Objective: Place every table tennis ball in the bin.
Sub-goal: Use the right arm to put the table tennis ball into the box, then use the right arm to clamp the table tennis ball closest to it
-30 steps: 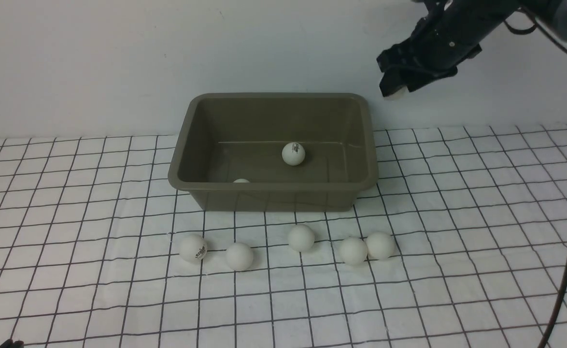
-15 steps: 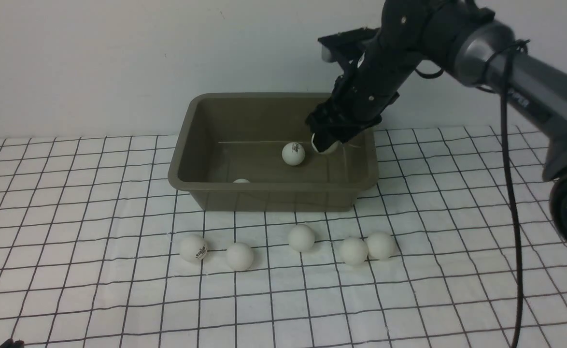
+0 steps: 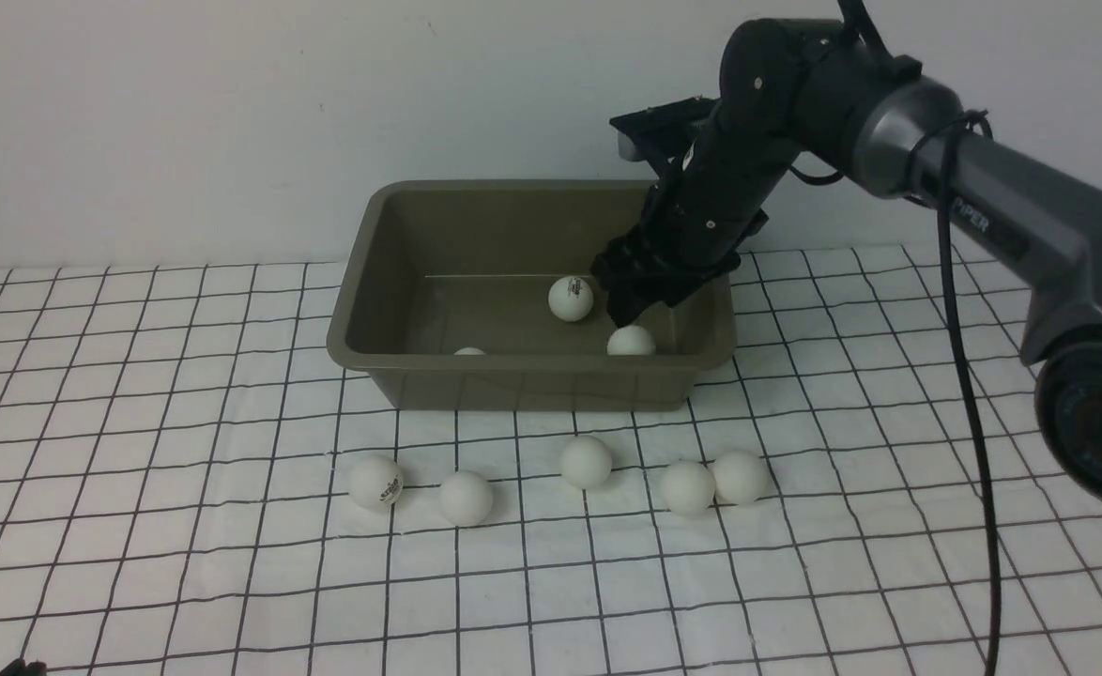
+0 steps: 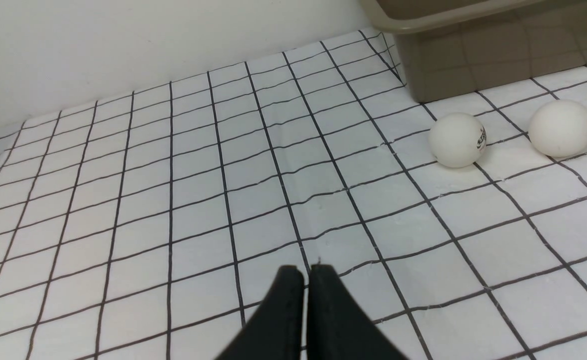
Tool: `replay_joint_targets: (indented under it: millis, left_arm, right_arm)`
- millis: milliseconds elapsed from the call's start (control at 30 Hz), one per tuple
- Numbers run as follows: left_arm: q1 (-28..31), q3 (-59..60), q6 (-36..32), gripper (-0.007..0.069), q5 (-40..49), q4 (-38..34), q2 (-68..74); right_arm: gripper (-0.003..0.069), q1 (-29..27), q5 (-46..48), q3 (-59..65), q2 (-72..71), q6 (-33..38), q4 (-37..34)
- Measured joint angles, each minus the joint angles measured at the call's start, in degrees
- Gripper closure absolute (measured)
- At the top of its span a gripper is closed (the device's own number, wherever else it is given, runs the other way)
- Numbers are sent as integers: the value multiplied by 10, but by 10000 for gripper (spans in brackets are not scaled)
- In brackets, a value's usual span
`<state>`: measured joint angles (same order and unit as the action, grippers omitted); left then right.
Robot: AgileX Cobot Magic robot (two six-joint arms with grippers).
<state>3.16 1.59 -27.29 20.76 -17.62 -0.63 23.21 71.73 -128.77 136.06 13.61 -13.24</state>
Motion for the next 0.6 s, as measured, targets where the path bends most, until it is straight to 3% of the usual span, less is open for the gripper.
replay_joint_targets:
  millis: [233, 600]
  left_arm:
    - [0, 0, 0, 629, 0, 0, 0]
    - [0, 0, 0, 629, 0, 0, 0]
  right_arm:
    - [218, 0, 0, 0, -7, -11, 3]
    - [218, -25, 1, 25, -205, -43, 60]
